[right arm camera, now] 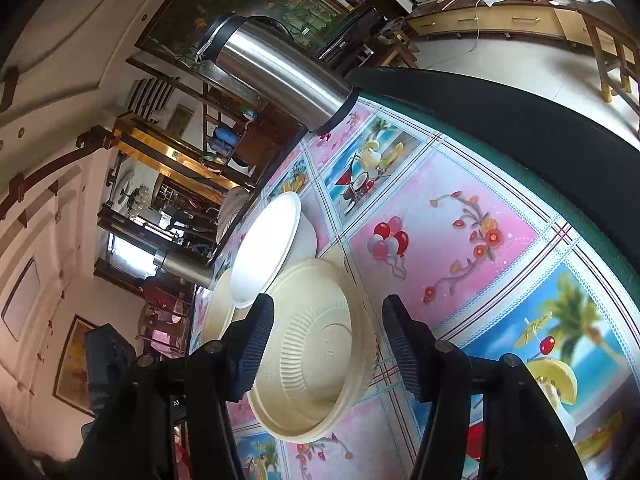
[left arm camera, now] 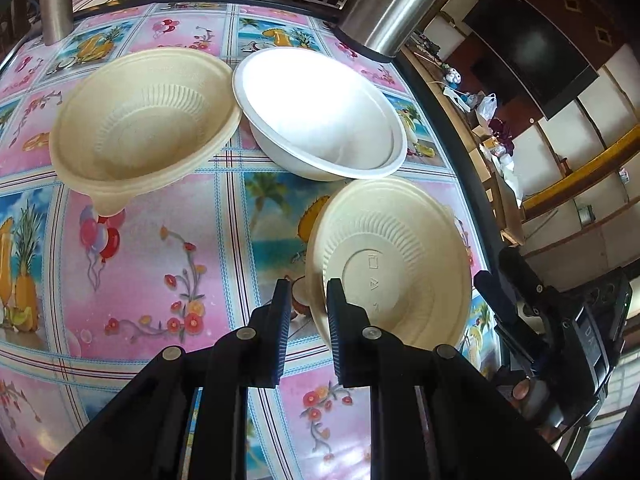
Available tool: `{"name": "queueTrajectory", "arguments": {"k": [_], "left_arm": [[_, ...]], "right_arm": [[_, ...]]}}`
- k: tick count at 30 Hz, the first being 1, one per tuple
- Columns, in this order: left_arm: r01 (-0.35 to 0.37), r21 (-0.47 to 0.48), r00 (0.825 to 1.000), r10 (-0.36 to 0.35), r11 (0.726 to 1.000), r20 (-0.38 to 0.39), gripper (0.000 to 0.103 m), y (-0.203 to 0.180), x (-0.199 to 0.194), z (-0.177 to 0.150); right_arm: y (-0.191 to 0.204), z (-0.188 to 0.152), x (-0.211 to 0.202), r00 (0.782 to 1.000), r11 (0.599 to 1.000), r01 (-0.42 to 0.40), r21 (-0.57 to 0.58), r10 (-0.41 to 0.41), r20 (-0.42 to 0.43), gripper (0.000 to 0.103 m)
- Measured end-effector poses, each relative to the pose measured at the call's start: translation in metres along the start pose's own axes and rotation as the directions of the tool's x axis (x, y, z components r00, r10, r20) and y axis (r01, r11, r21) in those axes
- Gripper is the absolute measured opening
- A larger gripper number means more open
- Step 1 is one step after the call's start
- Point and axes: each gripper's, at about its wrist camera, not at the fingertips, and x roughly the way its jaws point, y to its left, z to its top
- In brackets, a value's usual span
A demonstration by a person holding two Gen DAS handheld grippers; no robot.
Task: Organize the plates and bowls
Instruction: 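Close both grippers on the beige bowl rim and lift it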
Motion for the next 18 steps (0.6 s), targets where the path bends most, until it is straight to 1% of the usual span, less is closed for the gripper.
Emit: {"name": "queueTrajectory", "arguments": {"k": [3, 5, 11, 13, 18], "left_arm": [[-0.002, 0.014, 1.0, 0.002, 1.0, 0.003, 0.015, -0.0032, -0.0012, -0.0018], [-0.003, 0.019, 1.0, 0.003, 1.0, 0.007, 0.015, -0.0042, -0.0024, -0.0024], [0.009, 0.033, 1.0, -0.01, 0.999, 0.006, 0.015, -0.007, -0.0021, -0.0028], [0.013, 0.032, 1.0, -0.013, 0.999, 0.001, 0.015, -0.0061, -0.0004, -0.0024], [0.015, 0.026, 1.0, -0.015, 1.0, -0.001, 0.015, -0.0034, 0.0012, -0.0022]], "right_arm": [[0.0018, -0.0015, 0.002, 1.0, 1.0, 0.005, -0.005, -0.005, -0.013, 0.057], [0.0028, -0.003, 0.0044, 0.999, 1.0, 0.007, -0.009, -0.008, -0.031, 0.052], [0.0029, -0.0036, 0.005, 0.999, 1.0, 0.017, -0.009, -0.018, -0.046, 0.05], [0.0003, -0.0035, 0.0055, 0.998, 1.0, 0.021, 0.0, -0.021, -0.054, 0.045], [-0.0016, -0.0046, 0.0068, 0.997, 0.999, 0.034, 0.008, -0.034, -0.068, 0.044]]}}
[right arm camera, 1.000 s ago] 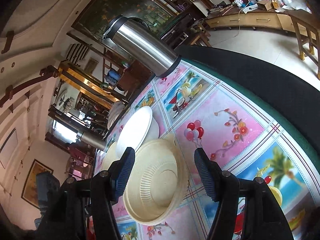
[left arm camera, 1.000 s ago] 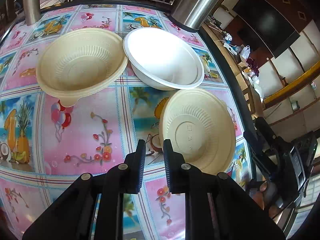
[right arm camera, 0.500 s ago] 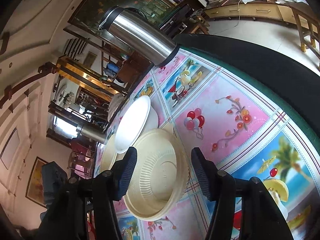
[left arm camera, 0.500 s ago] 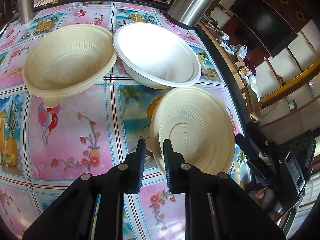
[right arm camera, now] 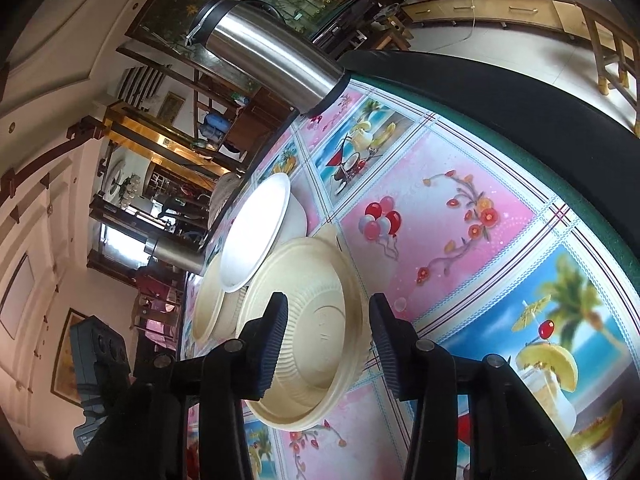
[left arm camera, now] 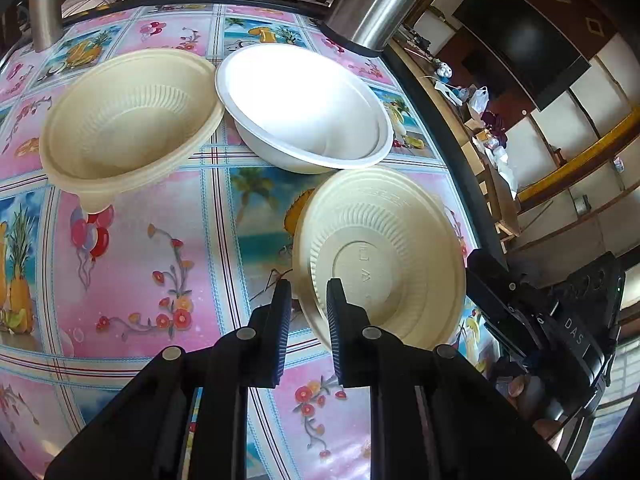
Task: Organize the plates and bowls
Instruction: 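Close both grippers on the beige bowl rim and lift it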
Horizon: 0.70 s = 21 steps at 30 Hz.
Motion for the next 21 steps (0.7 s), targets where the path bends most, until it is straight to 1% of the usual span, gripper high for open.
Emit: {"name": "queueTrajectory", "arguments": {"k": [1, 3, 4, 6, 8, 15, 17, 19, 21], "left_arm": [[0.001, -0.002, 1.0, -0.001, 1.0, -0.001, 0.015, 0.001, 0.0, 0.0], [0.009, -0.006, 1.0, -0.009, 1.0, -0.009, 0.015, 0.002, 0.002, -0.001], [0.013, -0.008, 1.0, -0.013, 1.0, -0.012, 0.015, 0.002, 0.002, -0.001], [0.014, -0.01, 1.0, -0.014, 1.0, -0.014, 0.015, 0.003, 0.003, -0.001], [0.012, -0.008, 1.0, -0.012, 1.0, -0.012, 0.015, 0.003, 0.004, -0.001], [0.008, -0.007, 1.0, -0.008, 1.0, -0.011, 0.015, 0.005, 0.007, -0.002], [0.004, -0.004, 1.0, -0.004, 1.0, -0.009, 0.015, 0.005, 0.008, -0.002], [-0.003, -0.002, 1.0, 0.003, 1.0, -0.002, 0.015, 0.005, 0.007, -0.002], [-0.002, -0.001, 1.0, 0.002, 1.0, 0.0, 0.015, 0.005, 0.006, -0.002]], "right_arm": [[0.0, 0.0, 0.001, 1.0, 1.0, 0.003, -0.001, -0.003, -0.004, 0.044], [0.001, -0.001, 0.002, 1.0, 1.0, 0.001, 0.0, -0.001, -0.013, 0.041], [0.001, -0.002, 0.003, 1.0, 1.0, 0.002, -0.001, -0.002, -0.016, 0.037], [0.0, -0.002, 0.004, 1.0, 1.0, 0.006, 0.005, -0.006, -0.018, 0.035], [-0.002, -0.002, 0.005, 1.0, 1.0, 0.009, 0.011, -0.008, -0.02, 0.029], [-0.003, -0.004, 0.008, 0.999, 1.0, 0.025, 0.014, -0.025, -0.025, 0.019], [-0.003, -0.005, 0.01, 0.999, 1.0, 0.03, 0.008, -0.03, -0.027, 0.013], [-0.001, -0.005, 0.012, 0.999, 0.999, 0.037, 0.002, -0.037, -0.03, 0.01], [-0.001, -0.006, 0.013, 0.999, 0.999, 0.036, 0.002, -0.036, -0.03, 0.01]]}}
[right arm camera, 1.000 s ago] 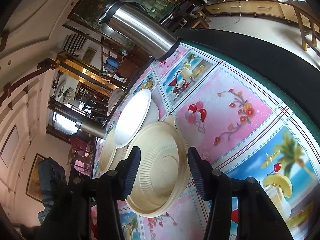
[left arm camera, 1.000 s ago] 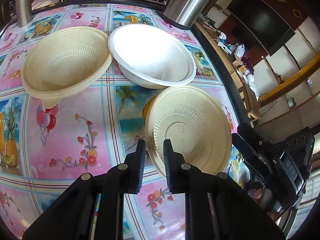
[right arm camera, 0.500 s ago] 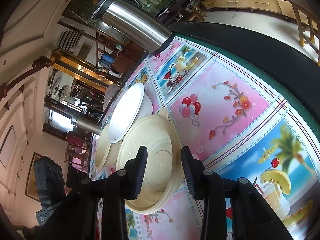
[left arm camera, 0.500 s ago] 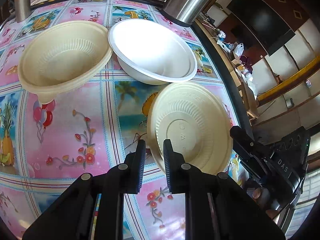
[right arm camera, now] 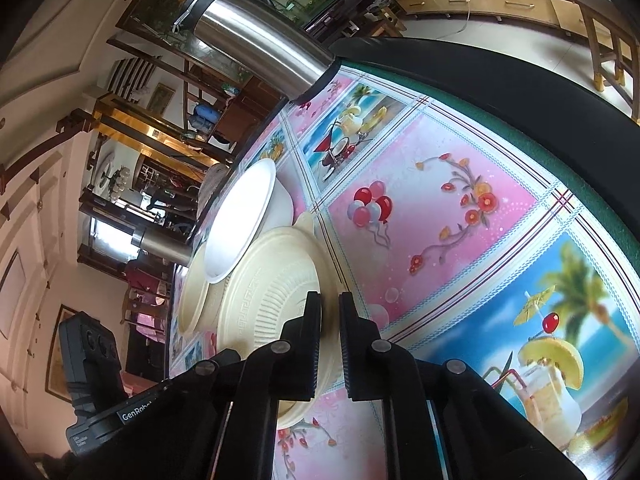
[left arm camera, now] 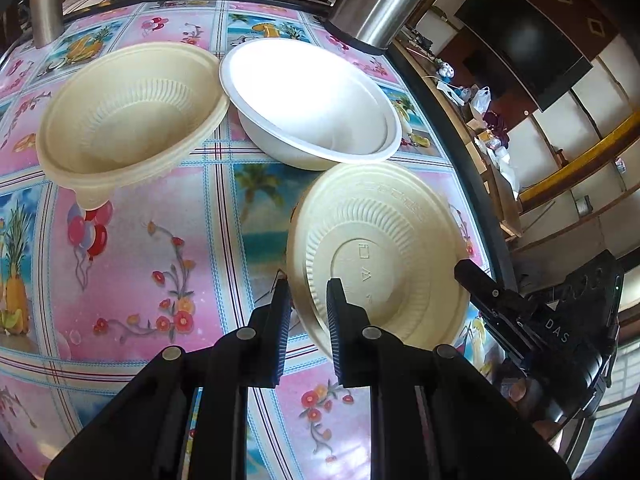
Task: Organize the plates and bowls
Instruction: 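Close both grippers on the beige bowl rim and lift it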
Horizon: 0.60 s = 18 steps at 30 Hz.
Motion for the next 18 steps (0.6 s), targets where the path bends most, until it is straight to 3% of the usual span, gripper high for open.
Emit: {"name": "queueTrajectory", "arguments": {"k": [18], "left_arm": [[-0.037, 0.028, 0.999, 0.037, 0.999, 0.016, 0.015, -0.0014, -0.0039, -0.0027]], "right_arm": [[0.0001, -0.0004, 0.0041, 1.0, 1.0, 0.0, -0.008, 0.0, 0.003, 0.01]]}}
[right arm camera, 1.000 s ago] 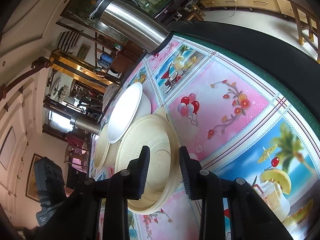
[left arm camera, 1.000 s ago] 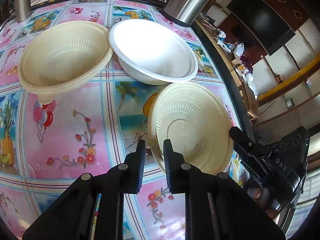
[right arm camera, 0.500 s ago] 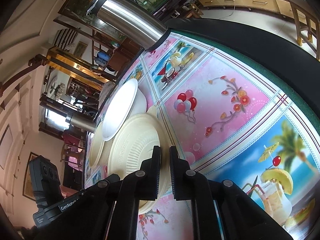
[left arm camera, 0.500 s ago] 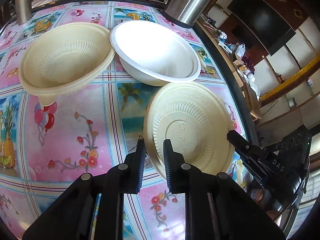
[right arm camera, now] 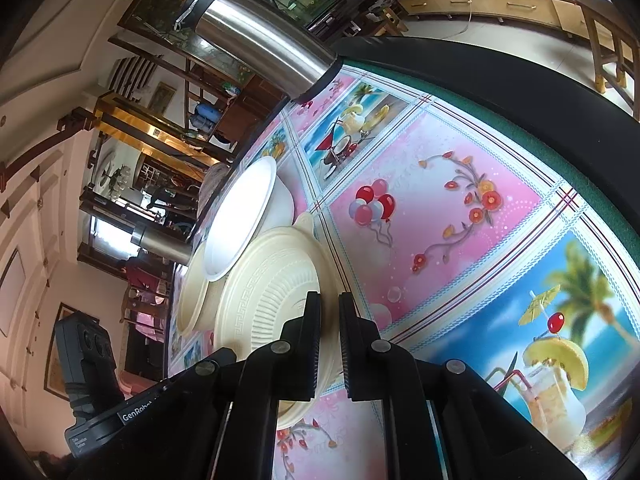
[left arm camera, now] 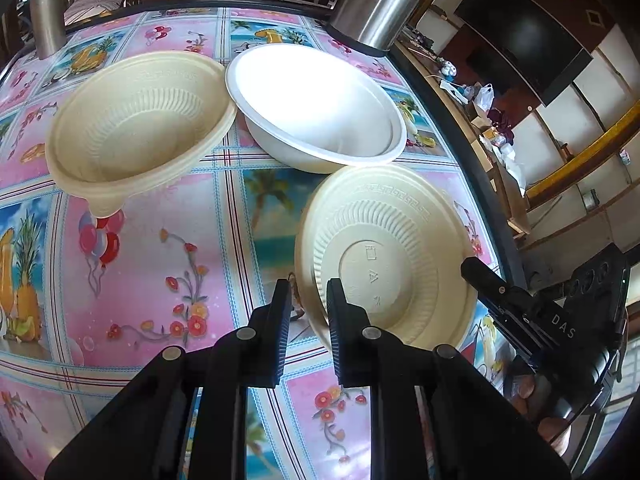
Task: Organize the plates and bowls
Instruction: 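Close both grippers on the beige bowl rim and lift it, then carry the held beige bowl with both grippers over the red plate stack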
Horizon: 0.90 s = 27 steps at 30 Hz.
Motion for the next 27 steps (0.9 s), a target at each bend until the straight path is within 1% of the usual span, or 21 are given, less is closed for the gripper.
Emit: {"name": "queueTrajectory", "arguments": {"k": [14, 27], "left_arm": [[-0.029, 0.029, 0.999, 0.028, 0.999, 0.021, 0.013, 0.003, -0.005, -0.004], [-0.077, 0.013, 0.996, 0.076, 0.997, 0.045, 0.013, 0.024, -0.017, -0.018]], "right_arm": [[0.007, 0.0, 0.005, 1.0, 1.0, 0.013, -0.027, -0.012, 0.011, 0.01], [0.025, -0.017, 0.017, 1.0, 0.997, 0.007, -0.073, -0.007, -0.001, 0.01]]}}
